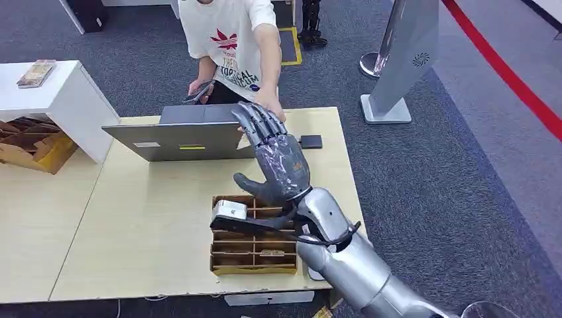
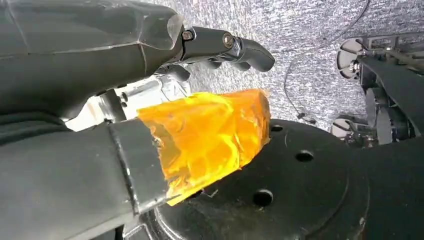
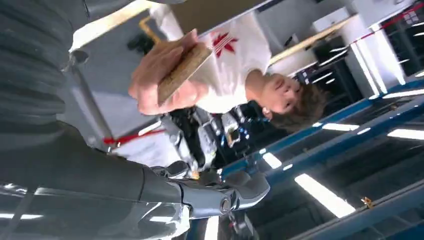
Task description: Pass the card to the sensor for recognition and then transmit it.
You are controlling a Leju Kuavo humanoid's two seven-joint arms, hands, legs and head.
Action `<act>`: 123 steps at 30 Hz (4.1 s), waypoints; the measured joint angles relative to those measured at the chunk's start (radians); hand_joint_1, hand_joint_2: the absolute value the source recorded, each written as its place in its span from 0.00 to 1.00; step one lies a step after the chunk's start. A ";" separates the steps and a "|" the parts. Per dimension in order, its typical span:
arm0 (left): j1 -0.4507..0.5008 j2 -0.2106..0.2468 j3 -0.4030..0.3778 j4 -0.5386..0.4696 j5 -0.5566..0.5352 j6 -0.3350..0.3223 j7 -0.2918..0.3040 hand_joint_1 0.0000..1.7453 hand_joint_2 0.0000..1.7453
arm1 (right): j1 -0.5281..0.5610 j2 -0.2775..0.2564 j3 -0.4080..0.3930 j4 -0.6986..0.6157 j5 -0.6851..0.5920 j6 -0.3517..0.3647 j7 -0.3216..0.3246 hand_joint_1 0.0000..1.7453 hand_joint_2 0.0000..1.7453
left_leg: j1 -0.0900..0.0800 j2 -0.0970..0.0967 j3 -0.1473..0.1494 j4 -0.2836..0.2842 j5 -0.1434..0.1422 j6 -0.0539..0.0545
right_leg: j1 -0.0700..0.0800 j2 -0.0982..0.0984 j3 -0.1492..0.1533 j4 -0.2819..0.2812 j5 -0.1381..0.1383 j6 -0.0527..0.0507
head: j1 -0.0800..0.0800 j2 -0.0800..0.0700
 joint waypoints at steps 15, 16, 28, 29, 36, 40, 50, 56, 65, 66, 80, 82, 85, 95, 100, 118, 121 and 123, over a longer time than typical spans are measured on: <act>-0.008 0.007 -0.043 -0.006 -0.006 -0.013 0.003 0.00 0.00 | -0.110 0.003 0.001 0.227 0.203 -0.062 0.052 1.00 1.00 | 0.000 0.000 0.000 0.000 0.000 0.000 | 0.000 0.000 0.000 0.000 0.000 0.000 | 0.000 0.000; -0.008 0.008 -0.043 -0.006 -0.006 -0.013 0.003 0.00 0.00 | -0.110 0.003 0.001 0.233 0.203 -0.063 0.052 1.00 1.00 | 0.000 0.000 0.000 0.000 0.000 0.000 | 0.000 0.000 0.000 0.000 0.000 0.000 | 0.000 0.000; -0.008 0.010 -0.043 -0.006 -0.005 -0.013 0.003 0.00 0.00 | -0.111 0.003 0.001 0.268 0.195 -0.069 0.053 1.00 1.00 | 0.000 0.000 0.000 0.000 0.000 0.000 | 0.000 0.000 0.000 0.000 0.000 0.000 | 0.000 0.000; -0.008 0.010 -0.043 -0.006 -0.005 -0.013 0.003 0.00 0.00 | -0.111 0.003 0.001 0.269 0.195 -0.069 0.053 1.00 1.00 | 0.000 0.000 0.000 0.000 0.000 0.000 | 0.000 0.000 0.000 0.000 0.000 0.000 | 0.000 0.000; -0.008 0.010 -0.043 -0.006 -0.002 -0.013 0.003 0.00 0.00 | -0.110 0.003 0.000 0.275 0.188 -0.073 0.053 1.00 1.00 | 0.000 0.000 0.000 0.000 0.000 0.000 | 0.000 0.000 0.000 0.000 0.000 0.000 | 0.000 0.000; -0.008 0.010 -0.043 -0.006 0.003 -0.013 0.001 0.00 0.00 | -0.108 0.003 -0.005 0.281 0.168 -0.075 0.047 1.00 1.00 | 0.000 0.000 0.000 0.000 0.000 0.000 | 0.000 0.000 0.000 0.000 0.000 0.000 | 0.000 0.000; -0.008 0.010 -0.043 -0.006 0.007 -0.012 0.000 0.00 0.00 | -0.105 0.003 -0.011 0.281 0.142 -0.072 0.038 1.00 1.00 | 0.000 0.000 0.000 0.000 0.000 0.000 | 0.000 0.000 0.000 0.000 0.000 0.000 | 0.000 0.000; 0.008 0.009 -0.039 -0.006 0.117 0.000 -0.019 0.00 0.00 | 0.087 0.060 -0.181 0.060 -0.931 0.485 -0.020 1.00 1.00 | 0.000 0.000 -0.001 0.000 0.000 0.000 | 0.000 0.000 -0.001 0.000 -0.001 0.000 | 0.000 0.000; 0.018 0.009 -0.029 -0.006 0.145 0.003 -0.019 0.00 0.00 | 0.154 0.059 -0.248 -0.012 -1.219 0.563 0.000 1.00 1.00 | 0.000 0.000 0.000 0.000 0.000 0.000 | 0.000 0.000 -0.001 0.000 -0.001 0.000 | 0.000 0.000; 0.018 0.009 -0.024 -0.006 0.149 0.003 -0.019 0.00 0.00 | 0.160 0.059 -0.254 -0.016 -1.257 0.571 0.000 1.00 1.00 | 0.000 0.000 0.000 0.000 0.000 0.000 | 0.000 0.000 -0.001 0.000 -0.001 0.000 | 0.000 0.000; 0.028 0.006 0.001 -0.006 0.171 0.012 -0.019 0.00 0.00 | 0.211 0.007 -0.278 -0.046 -1.390 0.567 0.009 1.00 1.00 | 0.000 0.000 0.000 0.000 0.000 0.000 | 0.000 0.000 -0.001 -0.001 -0.001 0.000 | 0.000 0.000; 0.031 0.005 0.007 -0.006 0.173 0.016 -0.019 0.00 0.00 | 0.223 -0.006 -0.283 -0.055 -1.390 0.558 0.006 1.00 1.00 | 0.000 0.000 0.000 0.000 0.000 0.000 | 0.000 0.000 -0.001 -0.001 -0.001 0.000 | 0.000 0.000; 0.035 0.003 0.010 -0.006 0.175 0.019 -0.019 0.00 0.00 | 0.253 -0.032 -0.295 -0.076 -1.388 0.542 -0.003 1.00 1.00 | 0.000 0.000 0.000 0.000 0.000 0.000 | 0.000 0.000 -0.001 -0.001 -0.001 0.000 | 0.000 0.000; 0.052 -0.006 0.049 -0.006 0.180 0.020 -0.022 0.00 0.00 | 0.439 -0.125 -0.391 -0.222 -1.335 0.469 -0.012 1.00 1.00 | -0.001 0.000 -0.001 0.000 -0.003 0.001 | 0.000 -0.001 -0.001 -0.001 -0.001 0.001 | 0.000 0.000; 0.053 -0.009 0.069 -0.006 0.180 0.021 -0.022 0.00 0.00 | 0.486 -0.150 -0.428 -0.265 -1.304 0.452 -0.008 1.00 1.00 | -0.001 0.000 -0.001 0.000 -0.003 0.001 | 0.000 0.000 -0.001 -0.001 -0.001 0.001 | 0.000 0.000; 0.053 -0.014 0.094 -0.006 0.180 0.021 -0.021 0.00 0.00 | 0.499 -0.181 -0.384 -0.250 -1.021 0.365 0.037 1.00 1.00 | 0.000 0.000 -0.001 0.000 -0.003 0.001 | 0.000 0.000 -0.001 -0.001 -0.001 0.001 | 0.000 0.000; 0.053 -0.014 0.094 -0.006 0.180 0.021 -0.020 0.00 0.00 | 0.498 -0.181 -0.373 -0.235 -0.982 0.347 0.045 1.00 1.00 | -0.001 0.000 -0.001 0.000 -0.003 0.001 | 0.000 0.000 0.000 -0.001 -0.001 0.001 | 0.000 0.000; 0.053 -0.014 0.094 -0.006 0.180 0.021 -0.020 0.00 0.00 | 0.497 -0.181 -0.370 -0.227 -0.968 0.342 0.047 1.00 1.00 | -0.001 0.000 -0.001 0.000 -0.003 0.001 | 0.000 0.000 0.000 -0.001 -0.001 0.001 | 0.000 0.000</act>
